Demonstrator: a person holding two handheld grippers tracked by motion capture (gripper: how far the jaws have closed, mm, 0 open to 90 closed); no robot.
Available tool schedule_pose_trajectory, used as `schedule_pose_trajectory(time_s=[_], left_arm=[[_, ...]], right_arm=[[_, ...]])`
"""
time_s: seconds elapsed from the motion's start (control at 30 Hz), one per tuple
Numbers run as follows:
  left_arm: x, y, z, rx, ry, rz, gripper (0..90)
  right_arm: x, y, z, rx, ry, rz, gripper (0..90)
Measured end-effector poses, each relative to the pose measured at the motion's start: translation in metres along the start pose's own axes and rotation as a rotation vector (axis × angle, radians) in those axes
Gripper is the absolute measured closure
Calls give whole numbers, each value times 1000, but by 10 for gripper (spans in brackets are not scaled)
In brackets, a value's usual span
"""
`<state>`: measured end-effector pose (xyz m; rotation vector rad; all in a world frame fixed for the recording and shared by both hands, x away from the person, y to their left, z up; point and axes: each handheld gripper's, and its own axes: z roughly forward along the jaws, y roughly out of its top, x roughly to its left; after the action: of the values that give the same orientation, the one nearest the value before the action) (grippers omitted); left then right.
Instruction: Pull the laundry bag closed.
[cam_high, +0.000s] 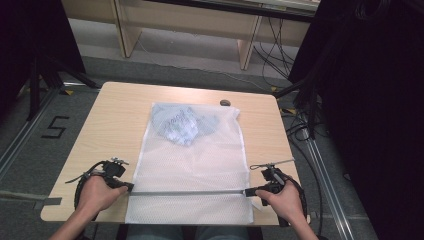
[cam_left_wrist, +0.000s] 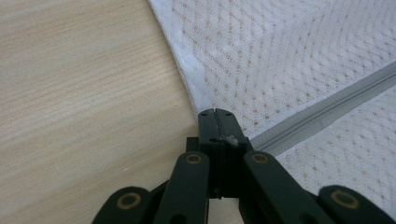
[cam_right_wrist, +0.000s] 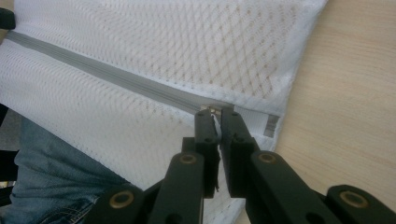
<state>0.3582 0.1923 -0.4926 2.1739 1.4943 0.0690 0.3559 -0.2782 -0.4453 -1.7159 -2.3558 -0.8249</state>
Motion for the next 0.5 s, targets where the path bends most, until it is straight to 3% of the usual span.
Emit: schedule_pose_trajectory(time_s=[0.03,0.1,0.2,0.23,0.27,0.3,0.33,0.4,0.43,0.5], left_arm=[[0,0,0,0,0,0,899],[0,0,0,-2,0,0,899],[0,0,0,-2,0,0,899],[0,0,0,-3,0,0,899],[0,0,0,-1,0,1,899],[0,0,0,-4,1,1,899],[0,0,0,-3,0,0,899],[0,0,0,-2,0,0,899],[0,0,0,-3,0,0,899],[0,0,0,-2,-1,0,899]], right_arm=[[-3,0,0,-3,-14,-31,868],[-5,0,-1,4,-10,-33,868],[-4,-1,-1,2,-10,4,868],[-8,-1,-1,11,-11,-45,868],[-6,-1,0,-2,-15,-6,868],[-3,-1,-3,29,-16,39,868],[-7,-1,-1,10,-10,-10,868],[-7,-1,0,4,-9,11,867],[-4,-1,-2,40,-8,57,867],[-8,-1,-2,30,-19,23,868]])
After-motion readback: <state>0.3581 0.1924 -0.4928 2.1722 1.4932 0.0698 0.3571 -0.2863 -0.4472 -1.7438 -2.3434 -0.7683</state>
